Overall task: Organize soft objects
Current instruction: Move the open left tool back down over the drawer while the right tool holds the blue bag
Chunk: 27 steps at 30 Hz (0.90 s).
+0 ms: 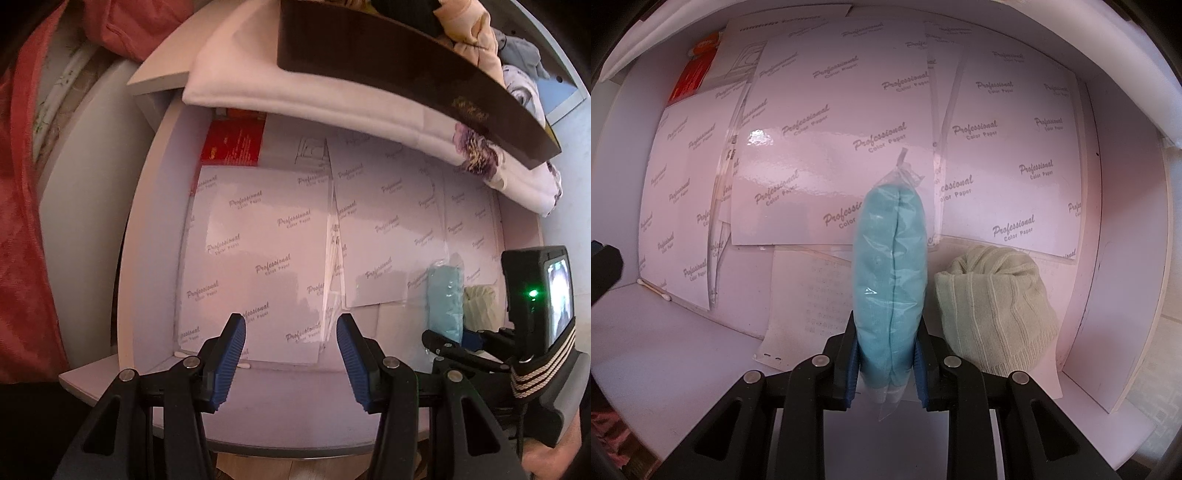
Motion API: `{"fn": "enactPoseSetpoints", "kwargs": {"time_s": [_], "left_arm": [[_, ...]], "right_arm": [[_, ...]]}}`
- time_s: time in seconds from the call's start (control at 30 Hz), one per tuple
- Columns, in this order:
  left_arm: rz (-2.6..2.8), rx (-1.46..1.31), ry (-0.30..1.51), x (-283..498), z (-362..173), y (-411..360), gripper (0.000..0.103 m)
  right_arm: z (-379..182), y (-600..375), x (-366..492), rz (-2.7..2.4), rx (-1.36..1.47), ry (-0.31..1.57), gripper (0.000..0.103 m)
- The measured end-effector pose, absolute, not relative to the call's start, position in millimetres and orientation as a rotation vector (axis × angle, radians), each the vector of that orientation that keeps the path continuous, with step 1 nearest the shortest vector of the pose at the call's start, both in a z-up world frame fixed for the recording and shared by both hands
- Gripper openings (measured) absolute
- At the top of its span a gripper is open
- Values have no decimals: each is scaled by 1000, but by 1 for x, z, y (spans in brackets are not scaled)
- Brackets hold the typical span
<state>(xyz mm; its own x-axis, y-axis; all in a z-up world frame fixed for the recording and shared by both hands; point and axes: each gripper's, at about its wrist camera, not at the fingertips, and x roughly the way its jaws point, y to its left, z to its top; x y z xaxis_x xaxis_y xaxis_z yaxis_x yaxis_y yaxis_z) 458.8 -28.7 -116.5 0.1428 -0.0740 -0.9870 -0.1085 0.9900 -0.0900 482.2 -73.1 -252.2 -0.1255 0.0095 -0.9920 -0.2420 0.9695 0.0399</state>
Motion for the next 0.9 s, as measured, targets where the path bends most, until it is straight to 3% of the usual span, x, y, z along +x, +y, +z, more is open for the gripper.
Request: {"fn": "enactPoseSetpoints", "kwargs": {"time_s": [0.9], "left_arm": [[19, -141, 1472, 457, -123, -28, 52]], "right_arm": [[-222, -89, 494, 174, -106, 1633, 32]]}}
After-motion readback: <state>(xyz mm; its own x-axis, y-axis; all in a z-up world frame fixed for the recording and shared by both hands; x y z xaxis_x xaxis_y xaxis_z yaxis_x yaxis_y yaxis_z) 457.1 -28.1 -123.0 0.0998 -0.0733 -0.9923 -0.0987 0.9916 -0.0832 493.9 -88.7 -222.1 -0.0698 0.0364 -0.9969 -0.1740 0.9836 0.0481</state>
